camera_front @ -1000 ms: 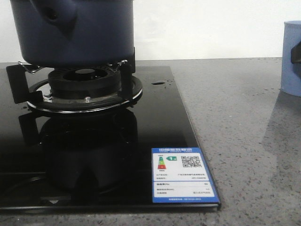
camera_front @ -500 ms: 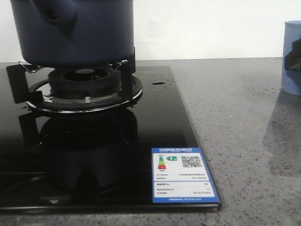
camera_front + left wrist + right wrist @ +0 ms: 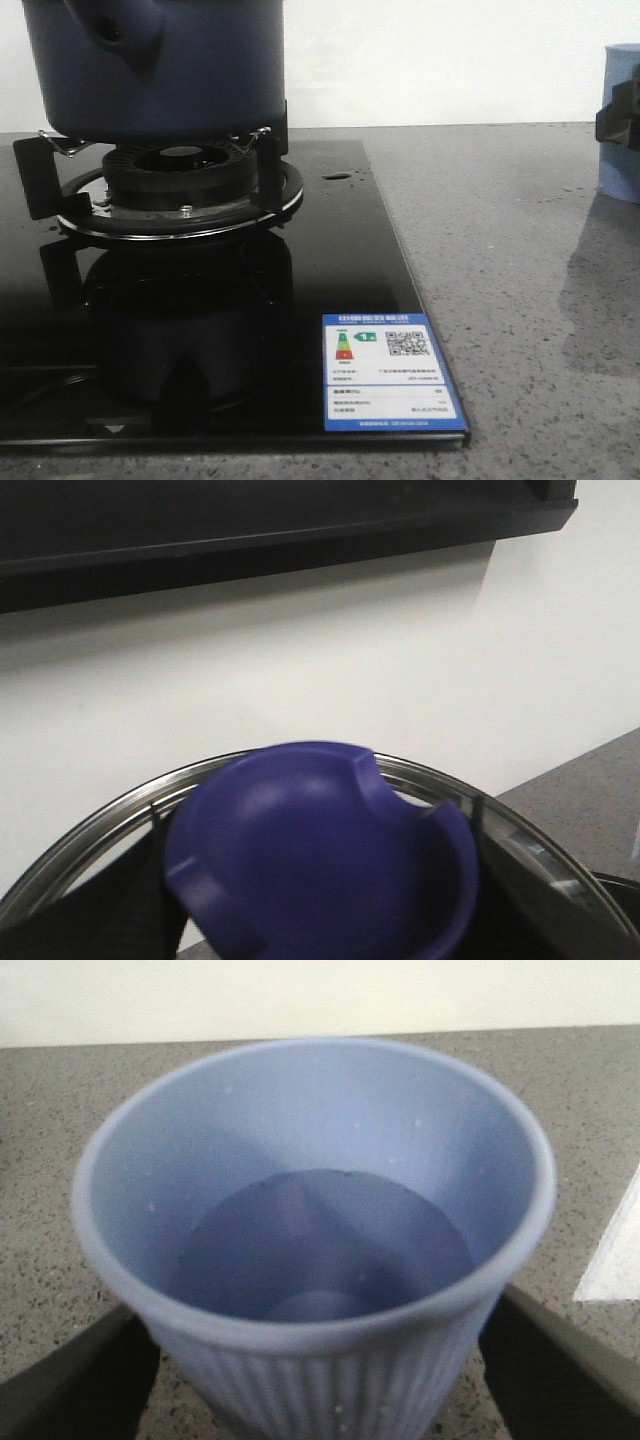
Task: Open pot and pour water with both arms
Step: 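Close the right gripper around the light blue cup, then lift the cup with the right gripper and carry it over the pot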
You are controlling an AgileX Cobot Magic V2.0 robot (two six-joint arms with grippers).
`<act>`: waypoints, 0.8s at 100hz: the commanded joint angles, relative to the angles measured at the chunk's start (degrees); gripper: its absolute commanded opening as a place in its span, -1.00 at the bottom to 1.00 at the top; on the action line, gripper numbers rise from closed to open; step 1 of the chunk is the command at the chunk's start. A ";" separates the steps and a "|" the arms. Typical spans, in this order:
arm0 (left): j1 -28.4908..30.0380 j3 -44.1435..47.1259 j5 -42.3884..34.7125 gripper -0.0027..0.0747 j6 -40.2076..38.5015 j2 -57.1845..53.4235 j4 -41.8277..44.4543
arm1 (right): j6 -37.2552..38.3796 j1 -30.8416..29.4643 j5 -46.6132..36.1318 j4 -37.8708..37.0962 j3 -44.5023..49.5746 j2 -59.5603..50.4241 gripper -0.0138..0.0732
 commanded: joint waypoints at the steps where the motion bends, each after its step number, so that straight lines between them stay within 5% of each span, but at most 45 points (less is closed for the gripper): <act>1: -0.01 -2.31 1.10 0.02 -0.61 -2.04 -4.43 | 0.16 0.10 -5.23 -1.17 -1.77 -1.01 0.67; 15: -0.01 -2.31 1.10 0.02 -0.61 -2.04 -4.43 | 0.16 0.10 -5.47 -1.17 -1.77 -1.01 0.65; 39: -0.01 -2.31 1.10 0.02 -0.61 -2.04 -4.43 | 0.16 0.10 -5.51 -1.17 -1.77 -1.01 0.21; 80: -0.01 -2.31 1.10 0.02 -0.61 -2.04 -4.43 | 0.16 0.10 -5.30 -1.24 -1.77 -1.01 0.11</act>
